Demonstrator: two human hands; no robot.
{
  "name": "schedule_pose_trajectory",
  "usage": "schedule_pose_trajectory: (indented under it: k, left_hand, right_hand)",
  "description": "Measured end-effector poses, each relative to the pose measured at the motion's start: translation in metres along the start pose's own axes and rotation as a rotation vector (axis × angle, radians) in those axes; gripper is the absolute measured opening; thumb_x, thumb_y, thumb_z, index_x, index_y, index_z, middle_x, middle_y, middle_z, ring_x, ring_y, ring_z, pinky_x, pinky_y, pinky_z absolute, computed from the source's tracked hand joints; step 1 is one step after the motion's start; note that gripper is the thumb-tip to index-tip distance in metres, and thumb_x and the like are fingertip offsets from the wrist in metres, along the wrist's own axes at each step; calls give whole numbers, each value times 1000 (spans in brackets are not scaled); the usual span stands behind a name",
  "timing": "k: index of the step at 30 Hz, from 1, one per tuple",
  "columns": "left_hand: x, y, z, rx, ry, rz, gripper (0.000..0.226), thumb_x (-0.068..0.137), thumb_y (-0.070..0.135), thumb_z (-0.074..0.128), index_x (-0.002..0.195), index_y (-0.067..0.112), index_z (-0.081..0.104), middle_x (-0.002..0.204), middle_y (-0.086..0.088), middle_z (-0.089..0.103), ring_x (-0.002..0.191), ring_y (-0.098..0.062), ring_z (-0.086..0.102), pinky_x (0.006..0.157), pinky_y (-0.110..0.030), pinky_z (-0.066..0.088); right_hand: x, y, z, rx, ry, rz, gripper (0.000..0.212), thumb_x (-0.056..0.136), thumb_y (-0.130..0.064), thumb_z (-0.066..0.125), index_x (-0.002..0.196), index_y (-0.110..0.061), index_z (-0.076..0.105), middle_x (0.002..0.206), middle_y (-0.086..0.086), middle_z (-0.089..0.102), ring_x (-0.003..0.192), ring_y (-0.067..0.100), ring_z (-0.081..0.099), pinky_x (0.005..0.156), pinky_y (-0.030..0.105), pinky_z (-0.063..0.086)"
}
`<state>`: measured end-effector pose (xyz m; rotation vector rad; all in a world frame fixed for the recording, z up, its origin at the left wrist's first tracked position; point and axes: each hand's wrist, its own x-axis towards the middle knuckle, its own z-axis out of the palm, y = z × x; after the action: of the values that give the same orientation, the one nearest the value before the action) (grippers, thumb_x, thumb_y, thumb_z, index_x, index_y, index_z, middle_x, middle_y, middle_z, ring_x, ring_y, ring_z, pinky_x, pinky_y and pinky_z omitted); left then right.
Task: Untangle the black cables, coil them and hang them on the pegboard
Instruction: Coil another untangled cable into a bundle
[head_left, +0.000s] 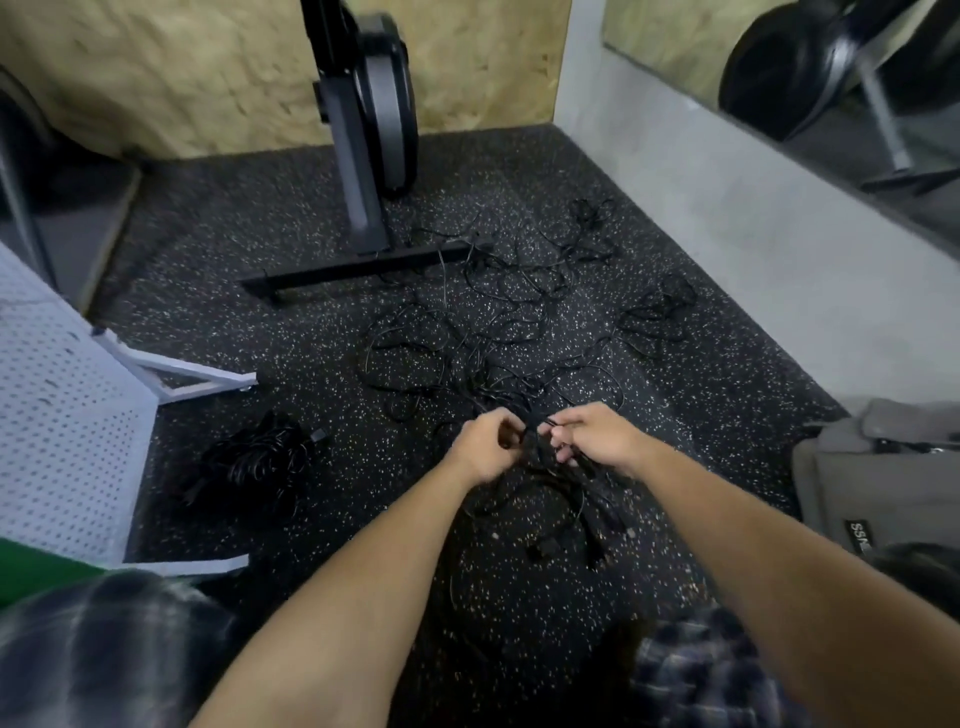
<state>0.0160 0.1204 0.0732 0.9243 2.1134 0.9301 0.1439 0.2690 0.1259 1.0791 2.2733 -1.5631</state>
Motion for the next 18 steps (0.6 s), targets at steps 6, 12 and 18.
schedule_pose_trajectory:
  k: [6,12,18]
  left_hand:
    - [-5,57,-65,41,237,171,27,91,10,77,101,20,54,90,1,64,76,-12,56,74,-30,50]
    - [-19,96,-129,169,177,267,15,97,26,74,90,13,72,78,9,71,71,-9,64,68,-25,48]
    - [-38,136,-180,31,372,380,10,100,17,70,91,15,70,85,4,78,80,-13,73,77,-35,61]
  right_hand:
    - [-47,-94,-63,-101,-33,-275,23,105,-4,55,115,-10,75,92,1,75,79,9,67,72,20,54]
    - [-72,-155,-98,4,13,-486,23,104,-6,57,110,-13,78,90,0,75,79,9,66,74,24,55]
    - [-83,-192,-116,199,191,-634,26,106,-7,54,107,-18,78,82,-1,67,67,10,54,61,20,50]
